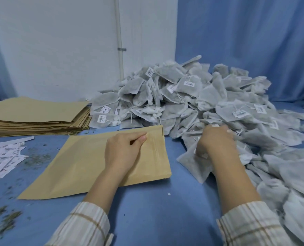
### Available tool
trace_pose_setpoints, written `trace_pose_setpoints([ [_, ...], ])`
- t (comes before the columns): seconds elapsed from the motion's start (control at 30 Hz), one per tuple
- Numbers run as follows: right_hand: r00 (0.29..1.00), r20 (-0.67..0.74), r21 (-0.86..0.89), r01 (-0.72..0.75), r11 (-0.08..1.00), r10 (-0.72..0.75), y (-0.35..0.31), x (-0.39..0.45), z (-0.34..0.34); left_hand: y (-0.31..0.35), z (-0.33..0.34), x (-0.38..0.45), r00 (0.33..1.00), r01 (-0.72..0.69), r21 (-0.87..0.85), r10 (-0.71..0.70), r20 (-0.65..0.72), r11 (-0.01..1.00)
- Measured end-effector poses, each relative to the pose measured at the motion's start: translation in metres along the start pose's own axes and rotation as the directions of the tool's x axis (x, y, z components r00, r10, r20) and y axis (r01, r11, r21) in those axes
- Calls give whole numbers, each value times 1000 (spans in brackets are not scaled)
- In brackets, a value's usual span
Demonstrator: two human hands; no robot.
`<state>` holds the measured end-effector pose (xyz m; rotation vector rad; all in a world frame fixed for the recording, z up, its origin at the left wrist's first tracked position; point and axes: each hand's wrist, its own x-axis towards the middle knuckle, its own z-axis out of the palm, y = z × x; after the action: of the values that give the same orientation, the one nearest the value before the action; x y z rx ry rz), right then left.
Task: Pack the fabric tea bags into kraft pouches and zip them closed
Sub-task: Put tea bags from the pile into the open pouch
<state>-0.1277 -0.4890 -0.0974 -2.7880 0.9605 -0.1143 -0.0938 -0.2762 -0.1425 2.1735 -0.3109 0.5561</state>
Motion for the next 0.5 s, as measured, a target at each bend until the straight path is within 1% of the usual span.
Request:
trace_pose_setpoints([
  [0.03, 1000, -5, 37, 25, 999, -25, 1, 1, 1, 0, -1, 0, 1000, 2, -10, -2, 0, 1000],
  [0.07, 999, -13, 109, 51, 993, -50, 3, 3, 1, 0, -2, 0, 1000, 3, -18, -3, 0, 1000],
  [0.1, 997, -25, 220, 71, 973, -67, 4, 4, 1, 0, -2, -1, 1000, 2, -23, -2, 1, 1000],
  [0.13, 996, -46, 358, 92, 929, -81, 5, 4, 0, 0, -3, -1, 1000, -2, -25, 2, 1, 1000],
  [0.2, 988, -112, 616, 155, 773, -109, 4, 0, -3, -1, -4, 0, 1000, -4, -29, 4, -5, 1000],
  [0.23, 983, -141, 707, 182, 683, -116, 2, -1, -3, -2, -5, 0, 1000, -1, -27, 0, -12, 1000],
  [0.27, 980, -160, 760, 199, 619, -118, 0, -2, -1, -3, -5, 1, 1000, 3, -21, -4, -18, 1000],
  [0.3, 979, -170, 786, 206, 583, -117, -2, -3, 2, -4, -6, 2, 1000, 7, -12, -7, -22, 1000],
  [0.37, 977, -166, 799, 211, 563, -131, -6, -4, 6, -5, -7, 3, 999, 12, -4, -13, -30, 1000],
  [0.43, 980, -121, 815, 187, 548, -155, -11, -7, 10, -4, -8, 4, 999, 15, -25, -16, -42, 1000],
  [0.5, 980, -51, 875, 138, 465, -194, -21, -13, 16, -4, -8, 5, 999, 14, -51, -17, -50, 999],
])
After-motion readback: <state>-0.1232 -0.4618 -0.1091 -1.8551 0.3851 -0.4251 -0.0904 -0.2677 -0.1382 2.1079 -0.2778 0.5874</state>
